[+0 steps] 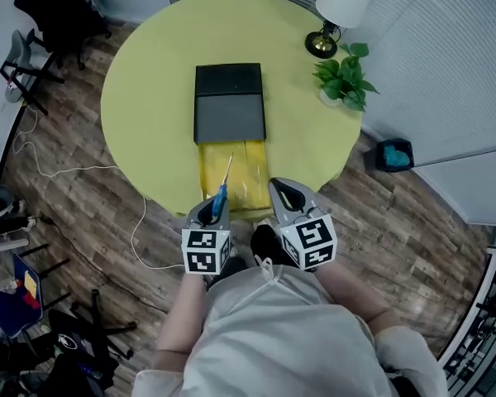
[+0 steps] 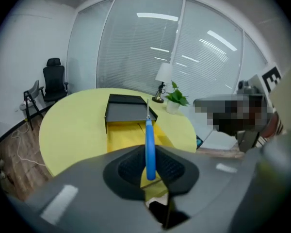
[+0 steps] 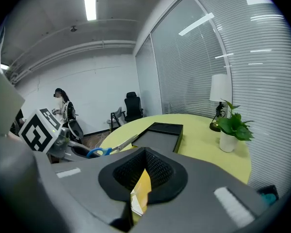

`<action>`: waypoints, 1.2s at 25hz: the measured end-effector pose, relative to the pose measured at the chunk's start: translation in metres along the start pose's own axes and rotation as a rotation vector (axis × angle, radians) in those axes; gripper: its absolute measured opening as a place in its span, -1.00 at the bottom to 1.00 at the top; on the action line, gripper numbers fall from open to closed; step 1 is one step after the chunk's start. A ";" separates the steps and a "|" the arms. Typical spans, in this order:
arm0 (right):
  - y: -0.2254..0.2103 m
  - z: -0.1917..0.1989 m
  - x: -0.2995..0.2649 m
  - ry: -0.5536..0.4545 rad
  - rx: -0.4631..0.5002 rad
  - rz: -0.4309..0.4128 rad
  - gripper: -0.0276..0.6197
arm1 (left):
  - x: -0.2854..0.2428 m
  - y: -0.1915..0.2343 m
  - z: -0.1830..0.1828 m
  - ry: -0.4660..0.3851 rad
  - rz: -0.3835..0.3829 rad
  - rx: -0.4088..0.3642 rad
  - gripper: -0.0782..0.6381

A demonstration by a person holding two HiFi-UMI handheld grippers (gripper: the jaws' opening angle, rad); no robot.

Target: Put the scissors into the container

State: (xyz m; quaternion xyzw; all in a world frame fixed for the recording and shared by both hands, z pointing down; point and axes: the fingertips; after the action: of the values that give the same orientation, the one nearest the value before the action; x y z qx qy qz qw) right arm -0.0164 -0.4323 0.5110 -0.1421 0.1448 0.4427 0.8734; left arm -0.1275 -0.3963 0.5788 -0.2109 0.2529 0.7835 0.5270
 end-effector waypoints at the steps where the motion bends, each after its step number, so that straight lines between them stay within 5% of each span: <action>1: -0.005 0.003 -0.003 0.007 -0.006 0.000 -0.91 | -0.010 0.000 0.004 0.029 0.010 0.017 -0.64; 19: -0.045 0.030 -0.027 0.099 -0.048 -0.029 -0.91 | -0.106 -0.002 0.054 0.463 0.084 -0.069 -0.64; 30: -0.050 0.034 -0.026 0.113 -0.052 -0.010 -0.91 | -0.113 0.002 0.057 0.457 0.096 0.001 -0.50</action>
State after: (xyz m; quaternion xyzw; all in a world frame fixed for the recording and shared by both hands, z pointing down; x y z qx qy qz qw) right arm 0.0137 -0.4670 0.5581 -0.1903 0.1817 0.4331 0.8621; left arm -0.0933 -0.4427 0.6912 -0.3702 0.3758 0.7394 0.4184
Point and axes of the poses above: the fingertips, and each gripper's own axes: x backward along the fingers, y to its left, z out of its underside, and after that the axes turned 5 degrees about -y, right-handed
